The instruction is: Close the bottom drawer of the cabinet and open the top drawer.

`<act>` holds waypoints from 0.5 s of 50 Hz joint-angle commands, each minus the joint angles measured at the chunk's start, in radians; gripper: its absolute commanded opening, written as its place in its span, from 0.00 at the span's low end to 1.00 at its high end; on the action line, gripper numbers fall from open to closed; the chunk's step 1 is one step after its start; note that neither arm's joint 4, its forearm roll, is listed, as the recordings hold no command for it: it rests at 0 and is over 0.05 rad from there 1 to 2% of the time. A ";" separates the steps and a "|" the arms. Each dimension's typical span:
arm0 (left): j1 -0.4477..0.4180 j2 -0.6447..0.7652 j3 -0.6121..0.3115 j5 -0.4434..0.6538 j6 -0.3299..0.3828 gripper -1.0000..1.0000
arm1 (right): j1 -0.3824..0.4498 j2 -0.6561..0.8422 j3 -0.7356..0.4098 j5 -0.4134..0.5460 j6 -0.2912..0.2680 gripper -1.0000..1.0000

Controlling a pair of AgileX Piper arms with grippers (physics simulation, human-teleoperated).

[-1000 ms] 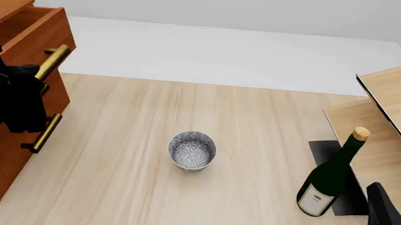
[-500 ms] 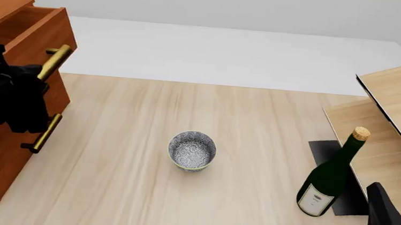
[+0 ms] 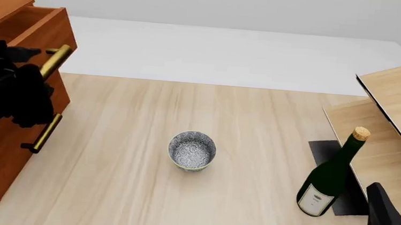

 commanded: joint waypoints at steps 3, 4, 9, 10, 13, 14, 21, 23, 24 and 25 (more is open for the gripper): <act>-0.004 -0.005 -0.001 0.006 -0.003 1.00 | 0.000 0.000 0.000 0.000 0.001 1.00; -0.005 -0.006 -0.001 0.007 -0.004 1.00 | 0.000 0.000 -0.001 0.000 0.001 1.00; -0.010 -0.017 0.003 0.012 -0.008 1.00 | -0.001 0.000 -0.001 0.001 0.001 1.00; -0.012 -0.021 0.003 0.017 -0.011 1.00 | -0.001 0.000 -0.001 0.001 0.002 1.00; -0.015 -0.033 0.009 0.023 -0.014 1.00 | -0.002 0.000 -0.002 0.001 0.002 1.00; -0.017 -0.037 0.009 0.027 -0.016 1.00 | -0.002 0.000 -0.002 0.001 0.002 1.00; -0.023 -0.059 0.023 0.037 -0.019 1.00 | -0.001 0.000 -0.002 0.001 0.003 1.00; -0.024 -0.070 0.029 0.042 -0.019 1.00 | 0.000 0.000 -0.002 0.001 0.003 1.00; -0.024 -0.072 0.029 0.043 -0.020 1.00 | -0.001 0.000 -0.002 0.001 0.003 1.00; -0.026 -0.082 0.031 0.051 -0.021 1.00 | 0.000 0.000 -0.002 0.001 0.003 1.00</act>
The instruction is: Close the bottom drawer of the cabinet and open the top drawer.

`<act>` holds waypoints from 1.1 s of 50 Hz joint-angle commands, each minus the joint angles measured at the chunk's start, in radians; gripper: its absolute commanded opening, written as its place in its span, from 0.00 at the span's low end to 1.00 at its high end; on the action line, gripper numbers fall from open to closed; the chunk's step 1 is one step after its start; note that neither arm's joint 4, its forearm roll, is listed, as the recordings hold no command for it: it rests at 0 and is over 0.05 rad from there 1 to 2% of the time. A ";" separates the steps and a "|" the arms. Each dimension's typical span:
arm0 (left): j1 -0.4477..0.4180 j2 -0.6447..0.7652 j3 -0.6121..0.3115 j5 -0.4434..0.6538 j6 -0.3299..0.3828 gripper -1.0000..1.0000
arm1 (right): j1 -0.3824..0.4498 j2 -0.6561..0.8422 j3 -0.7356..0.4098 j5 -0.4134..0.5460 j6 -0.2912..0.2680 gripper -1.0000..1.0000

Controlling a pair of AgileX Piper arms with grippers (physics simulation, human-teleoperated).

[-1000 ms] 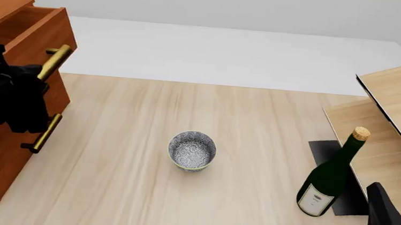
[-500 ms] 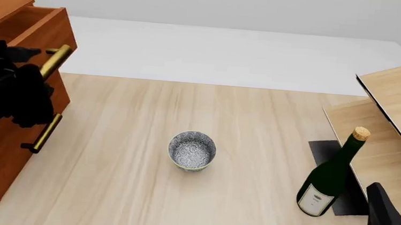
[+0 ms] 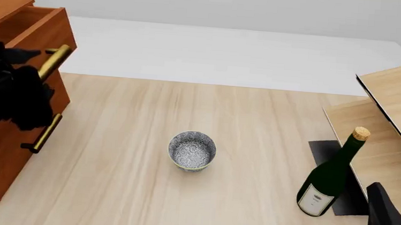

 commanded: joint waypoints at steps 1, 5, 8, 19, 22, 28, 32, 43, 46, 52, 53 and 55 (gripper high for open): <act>-0.009 -0.040 0.017 0.023 -0.006 1.00 | 0.000 0.000 0.000 0.000 0.001 1.00; -0.012 -0.064 0.028 0.035 -0.010 1.00 | 0.000 0.000 -0.001 0.000 0.002 1.00; -0.013 -0.080 0.036 0.044 -0.011 1.00 | -0.003 0.000 -0.002 -0.002 0.001 1.00; -0.005 -0.179 0.063 0.112 -0.016 1.00 | -0.003 0.000 -0.005 0.000 0.002 1.00; -0.008 -0.207 0.062 0.136 -0.020 1.00 | -0.003 0.000 -0.005 0.000 0.002 1.00; -0.018 -0.249 0.066 0.166 -0.023 1.00 | -0.002 0.000 -0.005 0.000 0.009 1.00; -0.028 -0.272 0.067 0.186 -0.027 1.00 | -0.003 0.000 -0.005 0.000 0.008 1.00; -0.059 -0.319 0.038 0.234 -0.042 1.00 | -0.006 0.000 -0.003 -0.002 0.009 1.00; -0.063 -0.313 0.011 0.244 -0.050 1.00 | -0.006 0.000 -0.004 -0.002 0.012 1.00; -0.065 -0.299 -0.091 0.288 -0.077 1.00 | -0.004 0.000 -0.003 -0.004 0.014 1.00; -0.068 -0.298 -0.096 0.292 -0.075 1.00 | -0.004 0.000 -0.003 -0.004 0.015 1.00; -0.075 -0.285 -0.134 0.321 -0.104 1.00 | -0.005 0.000 -0.003 -0.004 0.018 1.00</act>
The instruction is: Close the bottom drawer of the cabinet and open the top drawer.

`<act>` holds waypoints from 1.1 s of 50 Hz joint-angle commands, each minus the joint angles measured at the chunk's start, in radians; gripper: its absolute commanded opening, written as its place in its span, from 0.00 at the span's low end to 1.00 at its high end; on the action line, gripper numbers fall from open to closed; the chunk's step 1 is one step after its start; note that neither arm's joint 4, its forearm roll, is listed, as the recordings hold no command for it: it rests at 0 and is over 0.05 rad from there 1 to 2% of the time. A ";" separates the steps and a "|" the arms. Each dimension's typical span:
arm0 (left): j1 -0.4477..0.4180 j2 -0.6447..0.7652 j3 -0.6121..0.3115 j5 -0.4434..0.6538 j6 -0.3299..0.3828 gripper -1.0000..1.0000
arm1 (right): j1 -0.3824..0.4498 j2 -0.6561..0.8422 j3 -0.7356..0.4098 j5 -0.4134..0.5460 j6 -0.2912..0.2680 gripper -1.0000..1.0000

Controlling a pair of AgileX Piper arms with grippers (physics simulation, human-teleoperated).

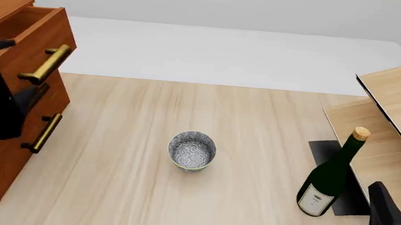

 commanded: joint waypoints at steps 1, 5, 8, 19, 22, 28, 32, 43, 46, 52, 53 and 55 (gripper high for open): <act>-0.019 0.019 -0.135 0.081 -0.053 1.00 | 0.000 0.000 0.001 -0.001 0.005 1.00; -0.029 0.092 -0.258 0.162 -0.149 1.00 | 0.001 0.000 0.001 -0.002 0.007 1.00; -0.016 0.128 -0.318 0.201 -0.197 1.00 | 0.000 0.000 0.001 -0.002 0.007 1.00; 0.003 0.277 -0.586 0.392 -0.440 1.00 | -0.007 0.000 0.001 -0.002 0.004 1.00; 0.000 0.308 -0.634 0.441 -0.513 1.00 | -0.007 0.000 0.001 -0.002 0.002 1.00; -0.028 0.360 -0.709 0.527 -0.699 1.00 | -0.007 0.000 0.002 -0.002 -0.005 1.00; -0.022 0.370 -0.701 0.535 -0.765 1.00 | 0.000 0.000 0.002 -0.002 -0.010 1.00; 0.011 0.366 -0.617 0.537 -0.893 1.00 | 0.003 0.000 0.002 -0.001 -0.020 1.00; 0.021 0.366 -0.597 0.532 -0.914 1.00 | 0.004 0.000 0.003 -0.001 -0.023 1.00; 0.038 0.368 -0.583 0.531 -0.959 1.00 | 0.006 0.000 0.003 0.000 -0.026 1.00; 0.040 0.367 -0.571 0.525 -0.948 1.00 | 0.006 0.000 0.003 0.000 -0.027 1.00; 0.051 0.361 -0.548 0.508 -0.937 1.00 | 0.006 0.000 0.003 0.000 -0.027 1.00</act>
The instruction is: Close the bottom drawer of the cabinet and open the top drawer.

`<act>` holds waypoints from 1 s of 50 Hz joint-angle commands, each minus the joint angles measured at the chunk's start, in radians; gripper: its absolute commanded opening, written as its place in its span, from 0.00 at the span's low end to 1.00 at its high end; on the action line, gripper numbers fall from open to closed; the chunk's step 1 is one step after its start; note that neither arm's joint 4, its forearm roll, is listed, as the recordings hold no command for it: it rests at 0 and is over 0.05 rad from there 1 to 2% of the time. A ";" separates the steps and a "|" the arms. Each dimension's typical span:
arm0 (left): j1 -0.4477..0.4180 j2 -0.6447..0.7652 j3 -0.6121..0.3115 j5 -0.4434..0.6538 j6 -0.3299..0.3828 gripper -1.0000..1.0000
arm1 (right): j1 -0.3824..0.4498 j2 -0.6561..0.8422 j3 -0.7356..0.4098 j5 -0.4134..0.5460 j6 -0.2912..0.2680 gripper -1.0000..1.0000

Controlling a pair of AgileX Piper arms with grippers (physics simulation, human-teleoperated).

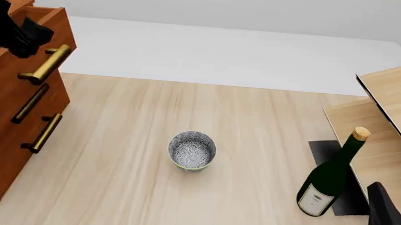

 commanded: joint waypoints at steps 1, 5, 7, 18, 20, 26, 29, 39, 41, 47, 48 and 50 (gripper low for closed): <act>0.034 0.006 0.056 -0.014 -0.072 1.00 | 0.002 0.000 0.000 0.001 -0.006 1.00; 0.052 0.001 0.072 -0.027 -0.073 1.00 | 0.003 0.000 -0.001 0.002 -0.006 1.00; 0.052 0.005 0.076 -0.027 -0.081 1.00 | 0.003 0.000 -0.001 0.002 -0.006 1.00; 0.110 -0.021 0.119 -0.058 -0.050 1.00 | 0.006 0.000 -0.001 0.002 -0.007 1.00; 0.119 -0.020 0.124 -0.063 -0.058 1.00 | 0.006 0.000 -0.002 0.003 -0.007 1.00; 0.126 -0.020 0.158 -0.085 -0.063 1.00 | 0.005 0.000 -0.001 0.003 -0.008 1.00; 0.127 -0.016 0.165 -0.091 -0.070 1.00 | 0.005 0.000 -0.001 0.003 -0.008 1.00; 0.129 -0.001 0.176 -0.103 -0.129 1.00 | 0.007 0.000 0.001 0.001 -0.012 1.00; 0.122 0.005 0.172 -0.096 -0.161 1.00 | 0.008 0.000 0.001 0.001 -0.013 1.00; 0.130 0.003 0.172 -0.096 -0.184 1.00 | 0.010 0.000 0.002 0.001 -0.015 1.00; 0.130 0.004 0.170 -0.094 -0.199 1.00 | 0.010 0.000 0.002 0.001 -0.015 1.00; 0.131 0.003 0.175 -0.098 -0.198 1.00 | 0.011 0.000 0.002 0.001 -0.016 1.00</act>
